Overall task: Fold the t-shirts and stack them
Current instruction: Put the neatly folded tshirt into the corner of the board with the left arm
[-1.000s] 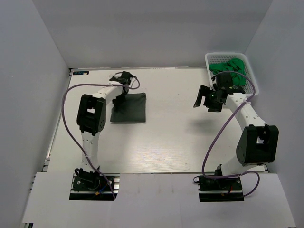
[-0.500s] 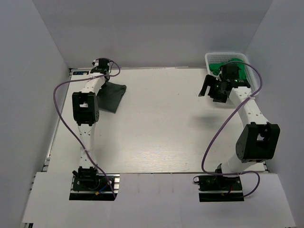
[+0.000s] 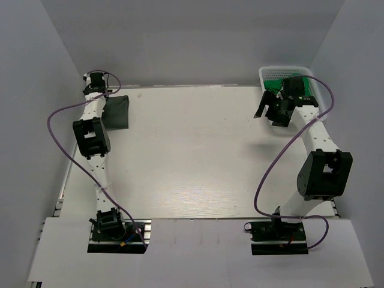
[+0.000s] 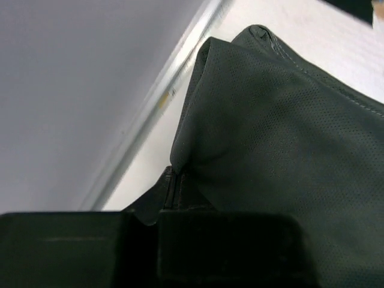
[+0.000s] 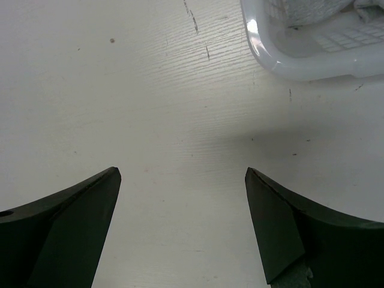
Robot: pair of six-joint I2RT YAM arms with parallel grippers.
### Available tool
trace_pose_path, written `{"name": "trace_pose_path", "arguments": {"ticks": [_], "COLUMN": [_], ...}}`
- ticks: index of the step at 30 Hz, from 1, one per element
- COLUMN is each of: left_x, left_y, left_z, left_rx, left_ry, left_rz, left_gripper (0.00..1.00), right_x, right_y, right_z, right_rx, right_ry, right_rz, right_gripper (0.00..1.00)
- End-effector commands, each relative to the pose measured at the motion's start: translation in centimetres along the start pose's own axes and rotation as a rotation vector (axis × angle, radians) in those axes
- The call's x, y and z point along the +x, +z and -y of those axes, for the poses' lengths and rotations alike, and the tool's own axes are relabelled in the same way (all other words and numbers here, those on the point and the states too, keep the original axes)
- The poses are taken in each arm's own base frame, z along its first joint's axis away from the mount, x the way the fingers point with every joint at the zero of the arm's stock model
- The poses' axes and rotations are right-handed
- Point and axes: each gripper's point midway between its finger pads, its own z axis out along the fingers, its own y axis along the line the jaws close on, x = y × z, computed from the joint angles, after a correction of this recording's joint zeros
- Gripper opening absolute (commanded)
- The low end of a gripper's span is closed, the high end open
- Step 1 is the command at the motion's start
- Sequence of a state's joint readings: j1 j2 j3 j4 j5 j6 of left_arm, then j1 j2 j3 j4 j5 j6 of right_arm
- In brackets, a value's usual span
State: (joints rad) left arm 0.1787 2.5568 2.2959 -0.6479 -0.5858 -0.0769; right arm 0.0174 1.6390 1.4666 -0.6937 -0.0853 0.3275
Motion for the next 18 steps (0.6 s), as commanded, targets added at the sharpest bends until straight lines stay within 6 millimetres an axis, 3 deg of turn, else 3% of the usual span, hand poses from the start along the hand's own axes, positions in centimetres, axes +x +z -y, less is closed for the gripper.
{"name": "trace_pose_path", "arguments": {"ticks": [1, 4, 5, 9, 11, 12, 18], "left_x": [-4.3, -4.9, -4.9, -4.4, -3.6, -3.6, -5.2], "left_y": [-1.0, -0.9, -0.7, 0.0, 0.1, 0.1, -2.3], "left_z": [0.3, 1.1, 1.2, 1.6, 1.5, 1.5, -1.9], "left_rx": [0.062, 0.101, 0.101, 0.126, 0.111, 0.111, 0.006], "left_ry": [-0.046, -0.058, -0.059, -0.069, -0.085, -0.085, -0.117], "left_rz": [0.118, 0.141, 0.141, 0.128, 0.103, 0.102, 0.12], "left_gripper": [0.0, 0.0, 0.0, 0.0, 0.1, 0.31, 0.32], "right_x": [-1.3, -1.3, -1.7, -1.6, -1.6, -1.7, -2.1], "right_y": [-0.5, -0.5, -0.4, -0.3, -0.5, -0.5, -1.1], "right_z": [-0.8, -1.3, -0.1, -0.3, -0.5, -0.6, -1.3], "right_rx": [-0.03, -0.051, -0.037, -0.048, -0.057, -0.066, -0.096], "right_ry": [0.012, 0.022, 0.047, 0.056, 0.059, 0.058, 0.048], "right_rz": [0.02, 0.012, 0.018, 0.012, 0.013, 0.016, 0.022], "right_gripper": [0.9, 0.9, 0.9, 0.9, 0.9, 0.9, 0.9]}}
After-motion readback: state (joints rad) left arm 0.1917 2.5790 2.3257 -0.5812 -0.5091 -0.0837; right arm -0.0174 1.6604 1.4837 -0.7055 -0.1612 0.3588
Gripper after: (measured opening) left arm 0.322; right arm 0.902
